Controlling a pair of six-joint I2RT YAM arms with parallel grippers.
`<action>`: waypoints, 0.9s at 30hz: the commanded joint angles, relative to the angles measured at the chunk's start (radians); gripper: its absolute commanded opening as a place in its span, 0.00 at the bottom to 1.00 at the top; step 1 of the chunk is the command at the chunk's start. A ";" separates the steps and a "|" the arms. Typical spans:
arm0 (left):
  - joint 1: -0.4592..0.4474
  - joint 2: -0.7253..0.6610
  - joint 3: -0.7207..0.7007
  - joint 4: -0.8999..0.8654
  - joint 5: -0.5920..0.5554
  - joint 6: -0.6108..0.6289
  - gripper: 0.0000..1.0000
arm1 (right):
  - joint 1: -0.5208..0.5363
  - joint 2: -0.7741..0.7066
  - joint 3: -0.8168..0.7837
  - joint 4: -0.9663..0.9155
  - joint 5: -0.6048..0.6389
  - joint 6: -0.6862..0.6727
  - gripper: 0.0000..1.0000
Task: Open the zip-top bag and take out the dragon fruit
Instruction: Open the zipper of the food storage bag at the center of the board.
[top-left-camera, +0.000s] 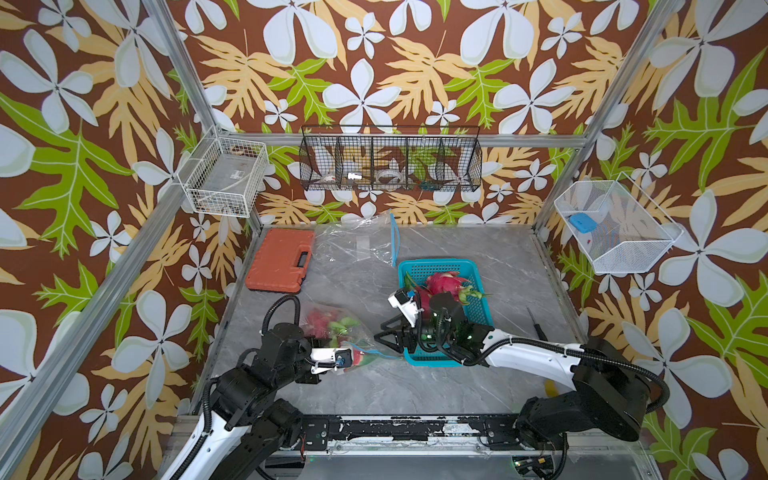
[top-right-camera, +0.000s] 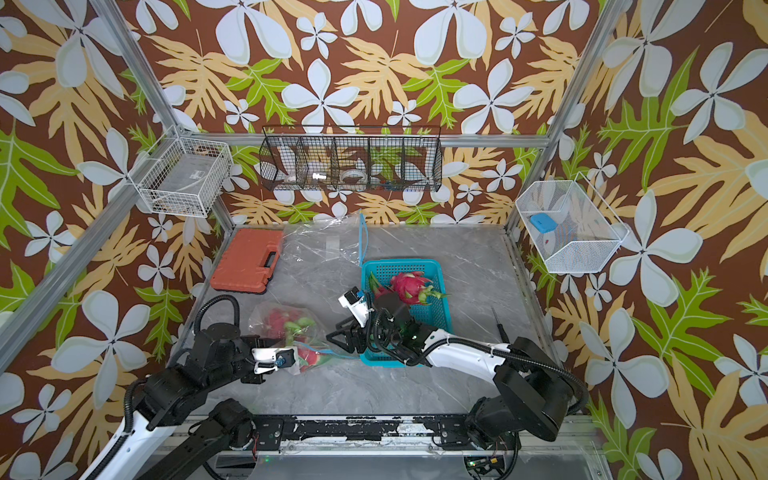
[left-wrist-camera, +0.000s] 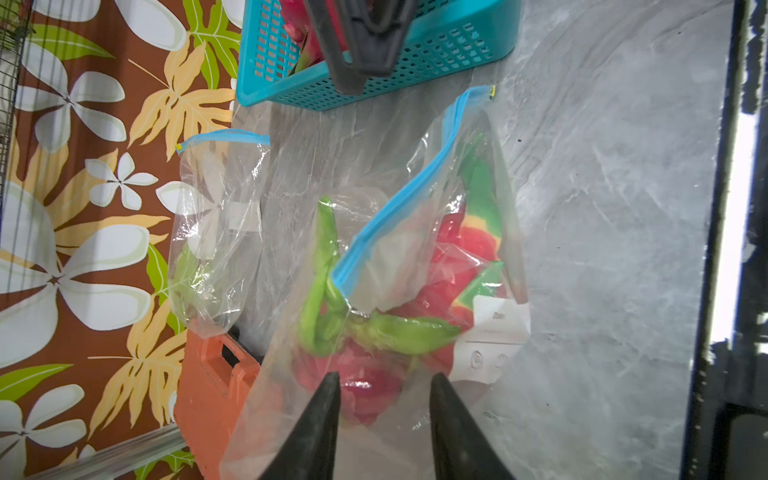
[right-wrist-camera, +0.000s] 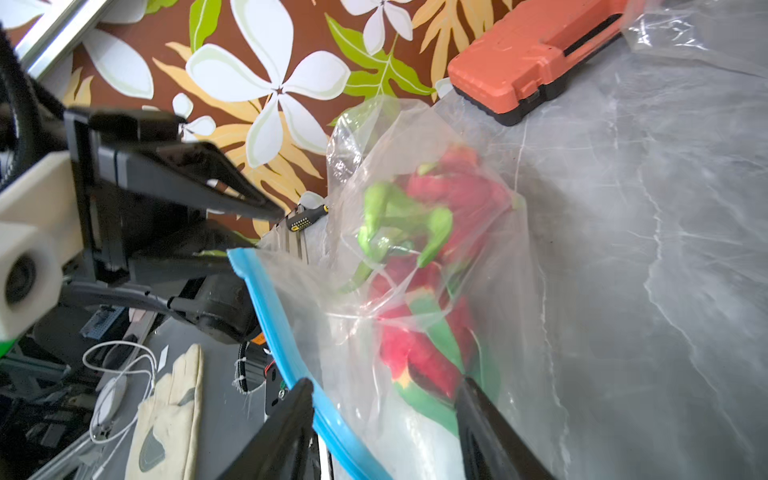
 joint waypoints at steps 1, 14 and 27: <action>0.002 0.001 -0.009 -0.060 0.078 -0.049 0.36 | 0.000 0.075 0.099 -0.171 0.036 0.105 0.58; 0.002 0.161 -0.196 0.309 0.110 0.080 0.70 | 0.073 0.375 0.329 -0.316 -0.104 0.193 0.48; 0.002 0.141 -0.279 0.332 0.067 0.205 0.00 | 0.042 0.324 0.326 -0.317 -0.049 0.187 0.00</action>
